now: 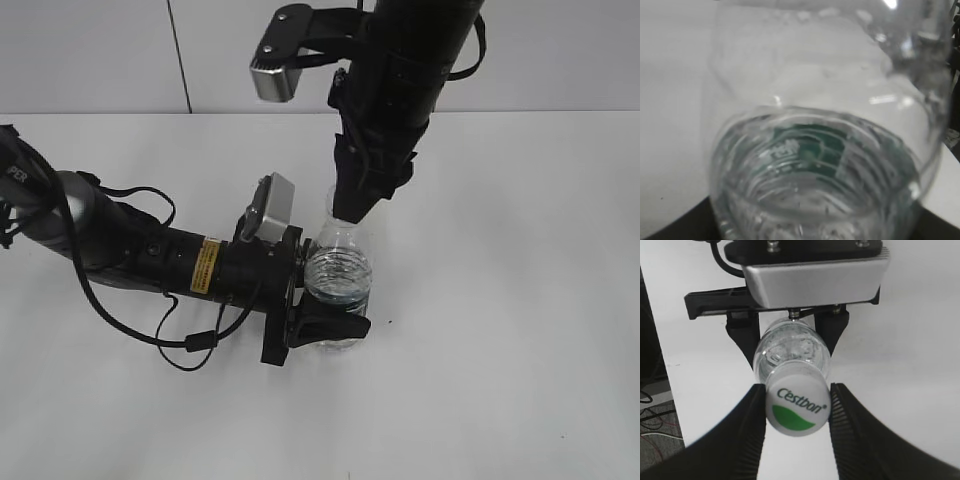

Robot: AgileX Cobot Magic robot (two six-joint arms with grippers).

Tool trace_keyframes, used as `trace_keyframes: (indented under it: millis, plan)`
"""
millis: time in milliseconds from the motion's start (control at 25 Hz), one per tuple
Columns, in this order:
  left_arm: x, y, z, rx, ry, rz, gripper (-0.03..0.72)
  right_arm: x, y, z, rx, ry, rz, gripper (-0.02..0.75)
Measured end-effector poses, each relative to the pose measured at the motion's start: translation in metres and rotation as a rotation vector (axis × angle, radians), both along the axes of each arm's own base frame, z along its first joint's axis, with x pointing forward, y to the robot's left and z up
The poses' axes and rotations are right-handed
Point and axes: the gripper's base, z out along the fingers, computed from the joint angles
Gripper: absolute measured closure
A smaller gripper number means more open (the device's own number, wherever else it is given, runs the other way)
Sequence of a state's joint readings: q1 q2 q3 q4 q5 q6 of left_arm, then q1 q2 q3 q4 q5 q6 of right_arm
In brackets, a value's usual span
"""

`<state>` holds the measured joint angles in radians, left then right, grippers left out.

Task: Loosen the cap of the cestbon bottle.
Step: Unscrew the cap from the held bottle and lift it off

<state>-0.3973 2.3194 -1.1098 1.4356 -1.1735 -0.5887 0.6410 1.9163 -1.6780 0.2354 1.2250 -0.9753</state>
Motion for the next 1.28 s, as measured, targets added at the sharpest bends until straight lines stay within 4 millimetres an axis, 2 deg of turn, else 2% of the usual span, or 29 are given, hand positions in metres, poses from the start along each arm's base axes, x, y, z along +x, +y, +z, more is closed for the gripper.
trace_keyframes:
  millis: [480,920,1000,1160,1280]
  plan:
    - [-0.0011,0.0002,-0.0003,0.004,0.0,-0.012,0.283,-0.0007,0.0004,0.0001,0.005,0.003,0.017,0.439]
    - [-0.0018,0.0004,-0.0007,0.008,-0.002,-0.021,0.283,-0.0013,0.003,0.0022,0.034,0.011,0.012,0.394]
    - [-0.0018,0.0004,-0.0007,0.008,-0.002,-0.021,0.283,-0.0013,0.003,0.0022,0.034,0.013,0.006,0.365]
    - [-0.0018,0.0004,-0.0008,0.009,-0.002,-0.022,0.283,-0.0013,0.003,0.0022,0.035,0.027,-0.035,0.256]
    - [-0.0018,0.0004,-0.0008,0.009,-0.002,-0.022,0.283,-0.0013,0.003,0.0022,0.035,0.031,-0.049,0.222]
